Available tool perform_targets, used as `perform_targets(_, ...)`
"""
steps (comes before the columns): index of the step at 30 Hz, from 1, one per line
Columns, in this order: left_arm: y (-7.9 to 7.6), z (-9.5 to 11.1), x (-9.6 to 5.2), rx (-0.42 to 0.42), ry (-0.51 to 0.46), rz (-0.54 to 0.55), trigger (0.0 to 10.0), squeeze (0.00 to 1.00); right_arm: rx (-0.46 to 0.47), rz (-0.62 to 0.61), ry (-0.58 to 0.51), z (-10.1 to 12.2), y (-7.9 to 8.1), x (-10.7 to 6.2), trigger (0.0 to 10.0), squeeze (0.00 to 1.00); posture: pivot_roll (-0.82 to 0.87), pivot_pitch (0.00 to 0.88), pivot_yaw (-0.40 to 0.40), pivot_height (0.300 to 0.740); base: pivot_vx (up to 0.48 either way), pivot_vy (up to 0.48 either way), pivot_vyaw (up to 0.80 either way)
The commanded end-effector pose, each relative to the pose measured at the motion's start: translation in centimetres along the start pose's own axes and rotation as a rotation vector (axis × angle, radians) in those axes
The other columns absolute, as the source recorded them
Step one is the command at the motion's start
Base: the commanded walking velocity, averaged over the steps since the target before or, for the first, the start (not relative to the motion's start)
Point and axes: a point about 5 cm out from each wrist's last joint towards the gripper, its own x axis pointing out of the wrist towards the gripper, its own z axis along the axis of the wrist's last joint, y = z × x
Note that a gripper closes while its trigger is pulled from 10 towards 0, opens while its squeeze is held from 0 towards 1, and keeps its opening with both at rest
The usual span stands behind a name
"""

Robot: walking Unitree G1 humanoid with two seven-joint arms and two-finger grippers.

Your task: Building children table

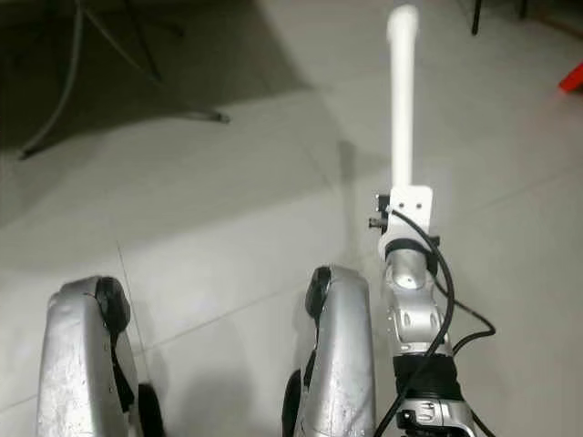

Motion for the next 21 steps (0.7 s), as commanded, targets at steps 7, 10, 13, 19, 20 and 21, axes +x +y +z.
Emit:
perform_targets(7,-2.6,1.8,1.8,-0.188,-0.07,-0.133,10.0,0.0,-0.04,0.386,-0.169,3.8,4.5,-1.6,0.0,0.0,0.01,0.068,-0.106,0.3,0.0,0.0,0.0)
perform_targets(10,-3.8,3.1,2.1,-0.257,-0.118,-0.227,10.0,0.0,-0.044,0.482,-0.192,4.2,5.8,-2.0,0.0,0.0,0.01,0.048,-0.11,0.3,0.0,0.0,0.0)
perform_targets(13,-4.8,4.6,2.1,-0.317,-0.169,-0.323,10.0,0.0,-0.047,0.57,-0.219,4.5,7.0,-2.5,0.0,0.0,0.01,0.034,-0.111,0.3,0.0,0.0,0.0)
perform_targets(19,-5.7,6.8,2.4,-0.445,-0.234,-0.448,10.0,0.0,-0.061,0.681,-0.255,5.0,8.2,-3.0,0.0,0.0,0.02,0.0,-0.113,0.3,0.0,0.0,0.0)
perform_targets(20,-5.6,7.1,2.7,-0.474,-0.242,-0.452,10.0,0.0,-0.066,0.691,-0.261,5.0,8.3,-3.0,0.0,0.0,0.02,0.0,-0.113,0.3,0.0,0.0,0.0)
perform_targets(21,-5.6,7.4,2.9,-0.508,-0.249,-0.458,10.0,0.0,-0.072,0.703,-0.266,5.0,8.4,-3.0,0.0,0.0,0.02,0.0,-0.115,0.3,0.0,0.0,0.0)
